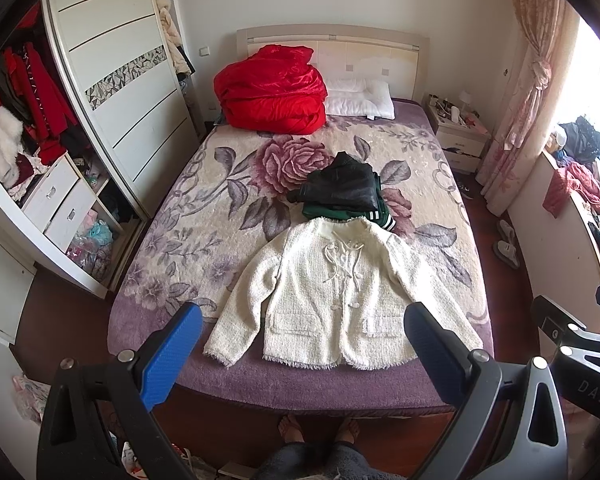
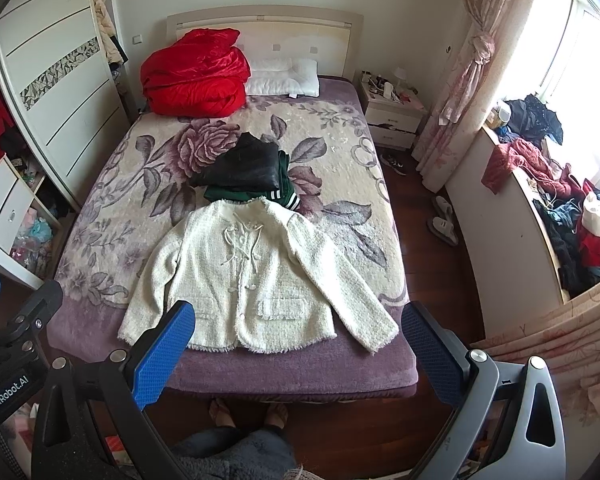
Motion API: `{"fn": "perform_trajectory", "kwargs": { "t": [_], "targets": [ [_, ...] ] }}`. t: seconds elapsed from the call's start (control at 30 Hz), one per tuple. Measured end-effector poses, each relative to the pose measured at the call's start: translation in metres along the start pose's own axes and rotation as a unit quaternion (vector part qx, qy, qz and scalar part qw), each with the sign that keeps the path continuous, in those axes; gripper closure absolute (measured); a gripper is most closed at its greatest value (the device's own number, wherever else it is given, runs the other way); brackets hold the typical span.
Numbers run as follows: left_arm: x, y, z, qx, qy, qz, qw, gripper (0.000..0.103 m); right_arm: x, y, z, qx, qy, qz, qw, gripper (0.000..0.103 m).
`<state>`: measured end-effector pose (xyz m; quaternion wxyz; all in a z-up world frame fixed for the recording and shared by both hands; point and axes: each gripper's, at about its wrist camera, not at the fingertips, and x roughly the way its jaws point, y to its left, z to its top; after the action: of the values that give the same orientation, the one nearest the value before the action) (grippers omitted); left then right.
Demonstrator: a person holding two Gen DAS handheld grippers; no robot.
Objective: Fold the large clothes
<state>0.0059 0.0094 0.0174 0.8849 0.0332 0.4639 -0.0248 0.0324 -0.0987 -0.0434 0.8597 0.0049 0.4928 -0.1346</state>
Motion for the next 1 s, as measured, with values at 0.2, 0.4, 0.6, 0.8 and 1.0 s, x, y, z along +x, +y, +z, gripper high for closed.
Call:
{"fn": "perform_trajectory", "kwargs": {
  "t": [0.2,0.4,0.6,0.8,1.0],
  "targets": [
    [-0.002,-0.001,0.002,0.000,-0.002,0.001,1.0000,0.000,-0.001,0.001,0.000,0.000,0.000,0.000,1.000,0.000],
    [-0.013,-0.002,0.003,-0.002,-0.004,0.002,1.0000,0.000,-0.005,0.002,0.004,0.000,-0.001,0.001,1.000,0.000],
    [-0.014,-0.001,0.001,-0.004,-0.007,0.003,1.0000,0.000,-0.006,0.006,0.005,0.000,-0.001,0.000,1.000,0.000],
    [-0.015,0.001,0.000,-0.005,-0.006,0.003,1.0000,0.000,-0.008,0.008,0.005,-0.002,-0.002,0.000,1.000,0.000],
    [-0.013,0.001,-0.002,-0.005,-0.008,0.003,1.0000,0.000,-0.009,0.007,0.005,-0.001,-0.002,0.000,1.000,0.000]
  ]
}}
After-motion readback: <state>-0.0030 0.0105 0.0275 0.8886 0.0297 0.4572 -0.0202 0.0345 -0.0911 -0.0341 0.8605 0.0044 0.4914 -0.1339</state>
